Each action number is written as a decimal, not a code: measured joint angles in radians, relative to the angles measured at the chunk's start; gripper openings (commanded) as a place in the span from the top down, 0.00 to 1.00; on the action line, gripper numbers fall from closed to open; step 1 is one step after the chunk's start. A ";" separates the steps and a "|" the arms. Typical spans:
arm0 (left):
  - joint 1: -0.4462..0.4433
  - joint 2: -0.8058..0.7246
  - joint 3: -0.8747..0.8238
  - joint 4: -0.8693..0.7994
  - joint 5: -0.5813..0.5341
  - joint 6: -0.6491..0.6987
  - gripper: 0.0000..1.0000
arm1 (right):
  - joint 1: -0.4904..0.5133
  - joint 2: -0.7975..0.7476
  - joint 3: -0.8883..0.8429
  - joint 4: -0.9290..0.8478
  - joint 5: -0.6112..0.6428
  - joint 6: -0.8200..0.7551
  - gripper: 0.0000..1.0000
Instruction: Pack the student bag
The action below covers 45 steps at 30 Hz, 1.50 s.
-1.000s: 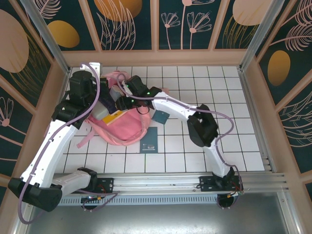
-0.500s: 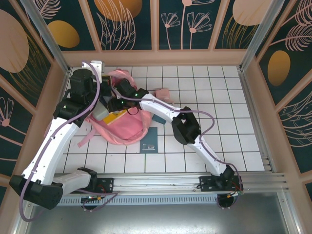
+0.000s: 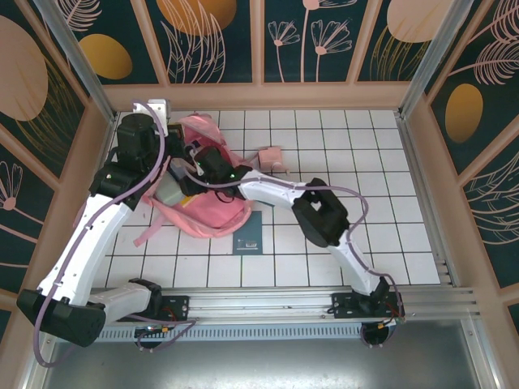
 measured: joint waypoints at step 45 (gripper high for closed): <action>0.093 -0.229 -0.301 0.146 0.006 -0.185 1.00 | -0.397 -0.071 -0.064 -0.274 0.138 0.023 0.01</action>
